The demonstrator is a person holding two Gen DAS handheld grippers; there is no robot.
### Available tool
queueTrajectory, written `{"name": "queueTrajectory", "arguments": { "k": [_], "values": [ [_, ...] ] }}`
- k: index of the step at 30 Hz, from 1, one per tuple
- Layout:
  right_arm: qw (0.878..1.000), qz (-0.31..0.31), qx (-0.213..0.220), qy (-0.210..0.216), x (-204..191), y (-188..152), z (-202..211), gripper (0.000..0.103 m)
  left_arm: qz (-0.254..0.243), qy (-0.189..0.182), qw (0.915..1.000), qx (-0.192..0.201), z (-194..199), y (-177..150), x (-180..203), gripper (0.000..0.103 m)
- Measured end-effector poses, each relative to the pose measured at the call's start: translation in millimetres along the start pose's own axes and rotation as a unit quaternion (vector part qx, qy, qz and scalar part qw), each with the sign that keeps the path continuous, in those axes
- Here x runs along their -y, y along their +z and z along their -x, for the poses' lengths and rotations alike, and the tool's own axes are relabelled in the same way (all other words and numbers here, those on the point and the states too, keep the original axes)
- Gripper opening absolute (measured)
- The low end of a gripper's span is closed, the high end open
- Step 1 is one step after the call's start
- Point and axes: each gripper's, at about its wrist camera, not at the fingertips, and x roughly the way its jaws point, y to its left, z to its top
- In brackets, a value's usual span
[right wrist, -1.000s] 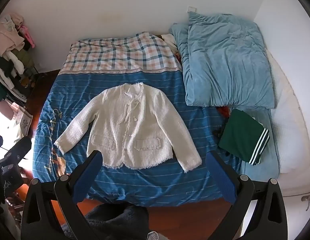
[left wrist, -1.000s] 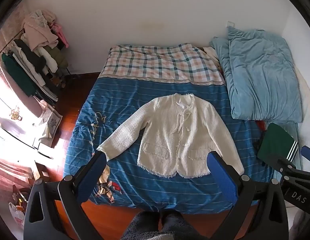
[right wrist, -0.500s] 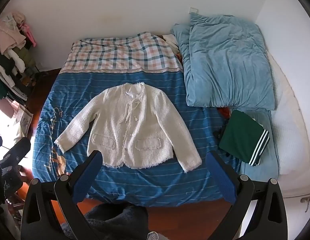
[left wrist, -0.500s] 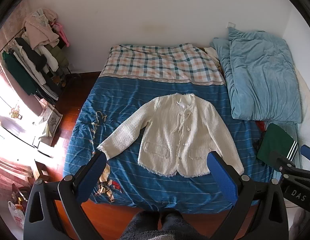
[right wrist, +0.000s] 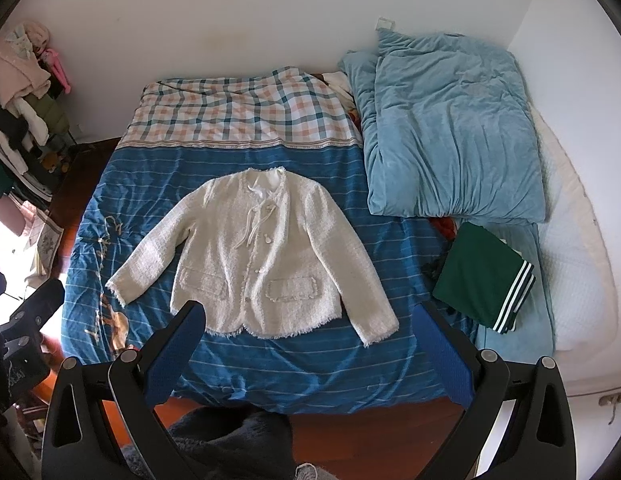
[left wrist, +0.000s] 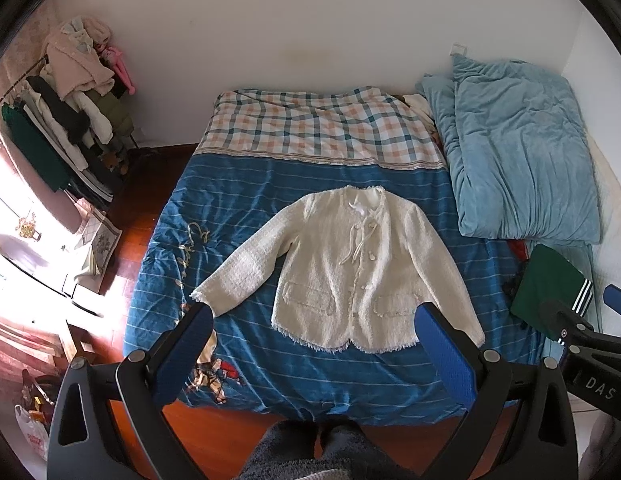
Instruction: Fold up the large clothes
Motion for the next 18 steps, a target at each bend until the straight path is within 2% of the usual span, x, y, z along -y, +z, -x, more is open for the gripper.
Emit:
{"name": "queueTrajectory", "arguments": {
  "k": [18],
  "values": [
    [1.000, 0.000, 0.001, -0.002, 1.4, 2.0, 1.5, 0.103, -0.001, 0.000, 1.0000, 0.003, 3.7, 10.7, 5.3, 0.103]
  ]
}}
